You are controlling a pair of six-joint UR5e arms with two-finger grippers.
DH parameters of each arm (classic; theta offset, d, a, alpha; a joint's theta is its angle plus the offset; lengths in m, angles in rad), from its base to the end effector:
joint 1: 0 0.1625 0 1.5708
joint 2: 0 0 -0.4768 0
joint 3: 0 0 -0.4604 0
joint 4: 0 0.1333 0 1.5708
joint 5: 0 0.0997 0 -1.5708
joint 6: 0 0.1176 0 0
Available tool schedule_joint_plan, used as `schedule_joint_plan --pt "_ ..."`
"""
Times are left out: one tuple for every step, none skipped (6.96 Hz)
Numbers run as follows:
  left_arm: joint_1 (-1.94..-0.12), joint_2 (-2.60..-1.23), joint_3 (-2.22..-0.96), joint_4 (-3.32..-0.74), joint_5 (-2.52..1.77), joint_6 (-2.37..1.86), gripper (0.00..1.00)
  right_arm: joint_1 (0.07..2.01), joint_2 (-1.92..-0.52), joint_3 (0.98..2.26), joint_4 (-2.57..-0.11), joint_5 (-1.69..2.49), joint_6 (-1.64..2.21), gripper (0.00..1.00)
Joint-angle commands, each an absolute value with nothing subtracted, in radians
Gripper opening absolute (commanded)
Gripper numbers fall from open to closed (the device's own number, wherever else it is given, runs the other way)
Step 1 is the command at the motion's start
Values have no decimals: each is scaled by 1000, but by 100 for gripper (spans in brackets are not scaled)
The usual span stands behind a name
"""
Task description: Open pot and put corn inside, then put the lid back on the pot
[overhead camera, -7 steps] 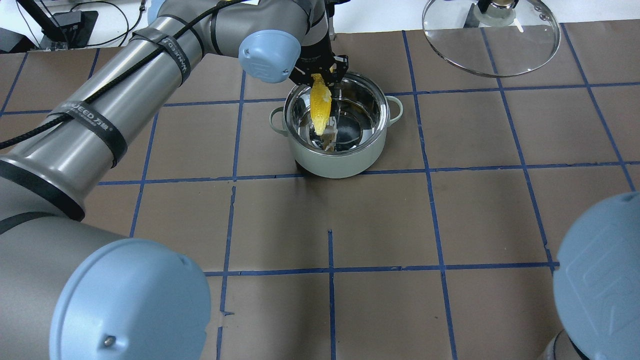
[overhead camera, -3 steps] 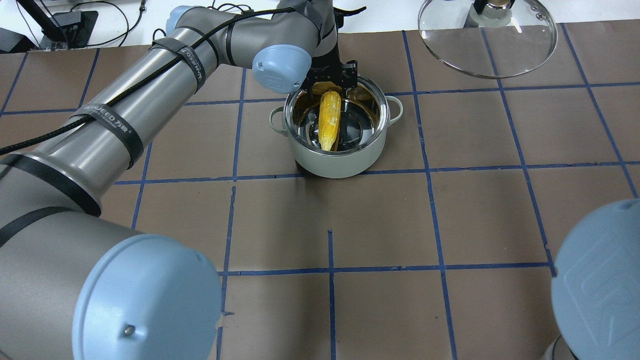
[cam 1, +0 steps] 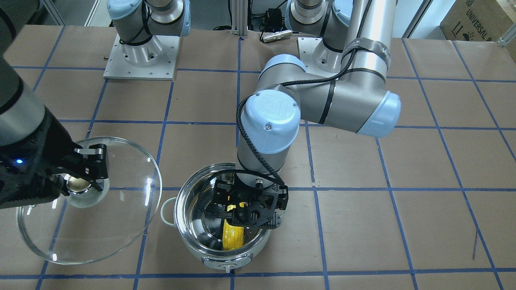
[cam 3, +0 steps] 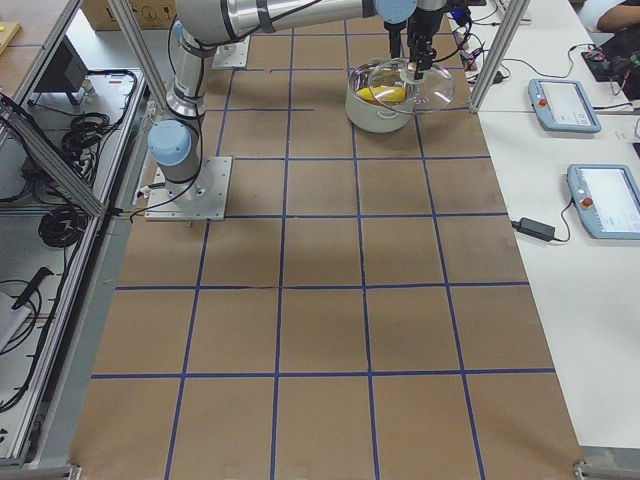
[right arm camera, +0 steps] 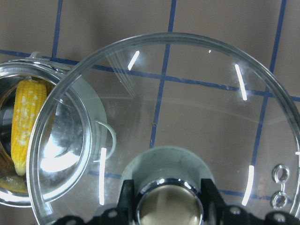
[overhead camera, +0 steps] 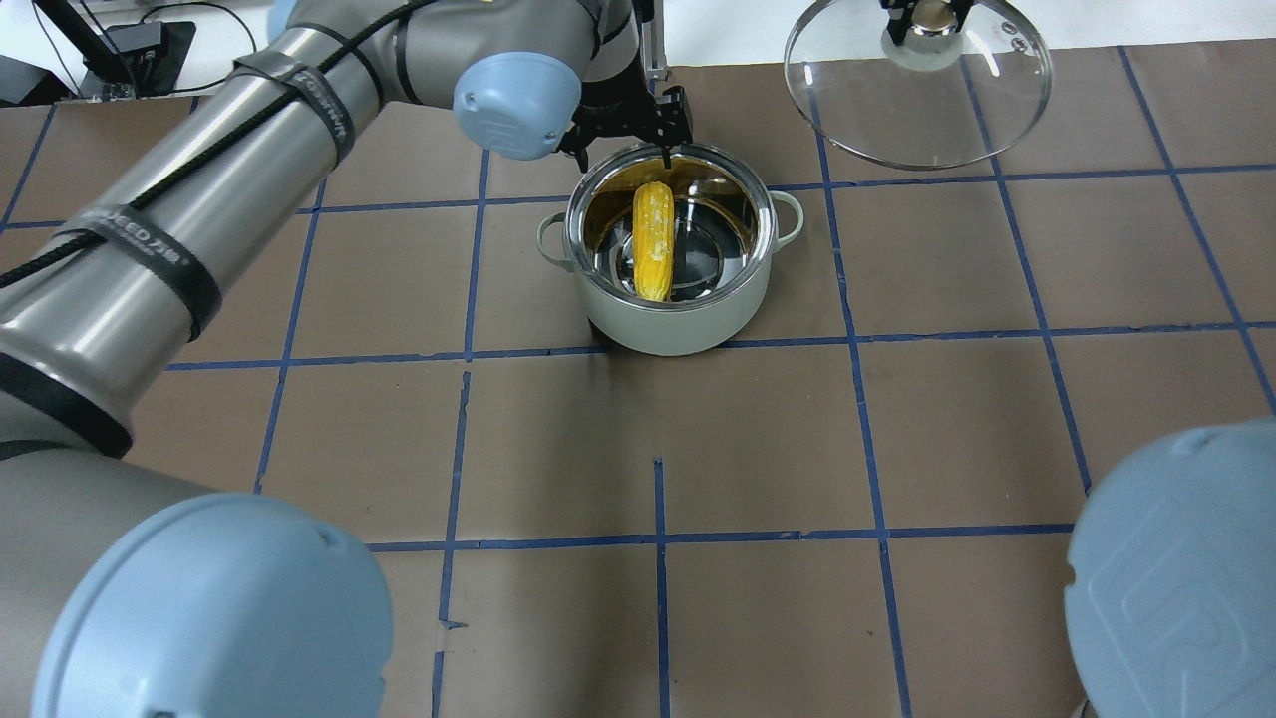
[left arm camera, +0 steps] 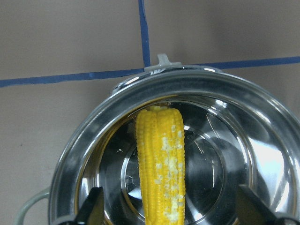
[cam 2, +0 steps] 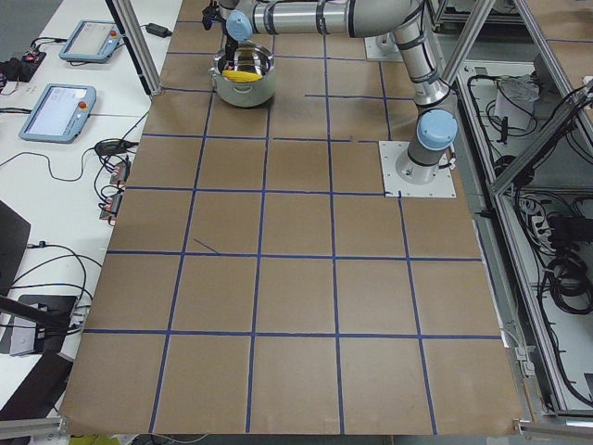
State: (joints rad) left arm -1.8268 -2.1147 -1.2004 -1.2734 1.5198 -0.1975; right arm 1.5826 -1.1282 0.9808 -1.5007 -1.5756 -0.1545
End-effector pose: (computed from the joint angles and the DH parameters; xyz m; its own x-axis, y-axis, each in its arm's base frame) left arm -0.3408 -0.7519 0.3868 -0.9951 0.0656 0.0738 0.0571 0.9922 -0.1112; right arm 0.1418 -0.7665 0.5514 -0.9862 -0.1647 0.0166 -0.1655 0.9833 -0.0756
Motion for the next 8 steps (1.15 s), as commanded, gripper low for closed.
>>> schedule_joint_plan --pt "-1694 -1919 -1317 -1389 1523 -74 100 1650 -1094 1012 -1590 -1583 -59 11" --pt "-1633 -1791 -1427 -1410 1525 -71 100 1684 -1069 1012 -1623 -1615 -22 11" --pt "-1593 -1679 -1539 -1411 1535 -71 100 1721 -1043 1009 -1638 -1618 27 11" --pt "-1585 -1599 -1619 -1411 1563 -40 100 1753 -1025 1011 -1644 -1614 59 11" --pt "-1586 -1554 -1641 -1429 1583 -23 100 1787 -1003 1011 -1652 -1602 84 10" --pt "-1585 -1546 -1609 -1492 1585 7 100 1817 -980 1011 -1652 -1598 106 10" --pt "-1585 -1561 -1567 -1505 1586 40 100 1839 -967 1014 -1658 -1573 109 9" --pt "-1582 -1587 -1510 -1535 1585 41 100 1853 -957 1014 -1666 -1571 129 10"
